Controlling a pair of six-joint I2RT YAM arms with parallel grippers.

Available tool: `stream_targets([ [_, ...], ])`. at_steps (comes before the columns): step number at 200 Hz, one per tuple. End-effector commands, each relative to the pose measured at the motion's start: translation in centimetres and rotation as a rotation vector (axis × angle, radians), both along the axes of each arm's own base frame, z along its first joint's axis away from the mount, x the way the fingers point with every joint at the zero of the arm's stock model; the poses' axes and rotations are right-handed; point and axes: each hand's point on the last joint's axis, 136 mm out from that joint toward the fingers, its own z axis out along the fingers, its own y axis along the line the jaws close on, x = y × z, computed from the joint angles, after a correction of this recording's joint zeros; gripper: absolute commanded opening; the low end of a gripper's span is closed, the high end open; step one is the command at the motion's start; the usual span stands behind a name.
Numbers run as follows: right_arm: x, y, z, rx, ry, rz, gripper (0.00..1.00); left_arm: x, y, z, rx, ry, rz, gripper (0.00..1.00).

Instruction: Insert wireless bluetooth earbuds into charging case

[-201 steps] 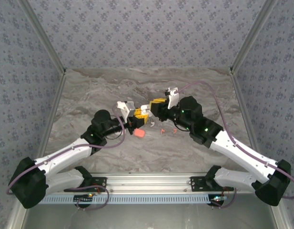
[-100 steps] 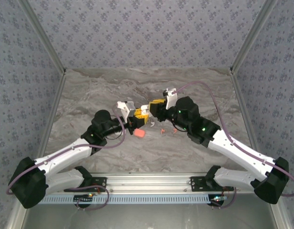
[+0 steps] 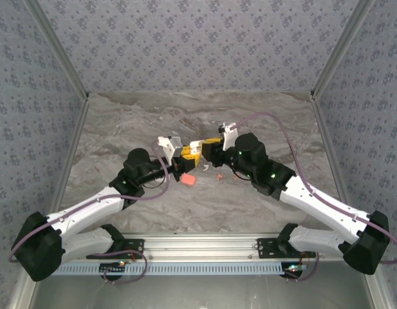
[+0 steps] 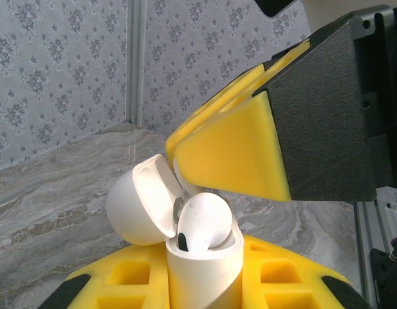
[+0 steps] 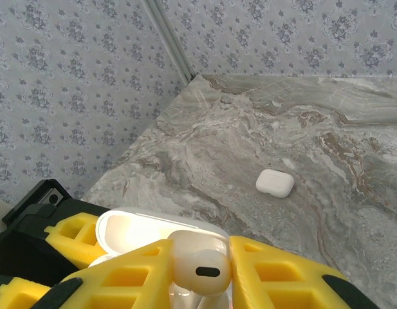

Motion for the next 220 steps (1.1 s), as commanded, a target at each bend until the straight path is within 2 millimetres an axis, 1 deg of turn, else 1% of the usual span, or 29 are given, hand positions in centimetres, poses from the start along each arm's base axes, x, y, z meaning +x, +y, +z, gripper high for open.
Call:
stream_targets([
  [1, -0.4, -0.1, -0.7, -0.003, 0.024, -0.008, 0.27, -0.1, -0.1, 3.0, -0.072, -0.063, -0.002, 0.0],
  [42, -0.8, 0.2, -0.2, 0.017, 0.029, 0.017, 0.28, -0.1, -0.2, 3.0, -0.074, -0.062, -0.003, 0.0],
  [105, -1.0, 0.5, -0.7, 0.003, 0.053, 0.03, 0.29, 0.0, -0.1, 3.2, -0.083, -0.065, 0.001, 0.0],
  [154, -1.2, 0.7, -0.3, 0.001, 0.053, 0.039, 0.32, -0.1, -0.2, 3.1, -0.086, -0.062, 0.0, 0.0],
  [182, -1.3, 0.7, 0.2, 0.006, 0.05, 0.046, 0.34, 0.0, -0.2, 3.0, -0.085, -0.061, 0.001, 0.0],
  [210, -1.4, 0.8, 1.3, 0.014, 0.035, 0.057, 0.37, 0.0, -0.2, 2.9, -0.083, -0.06, 0.001, 0.0],
  [220, -1.4, 0.7, 1.8, 0.015, 0.028, 0.058, 0.4, -0.1, -0.2, 2.9, -0.082, -0.061, -0.001, 0.0],
])
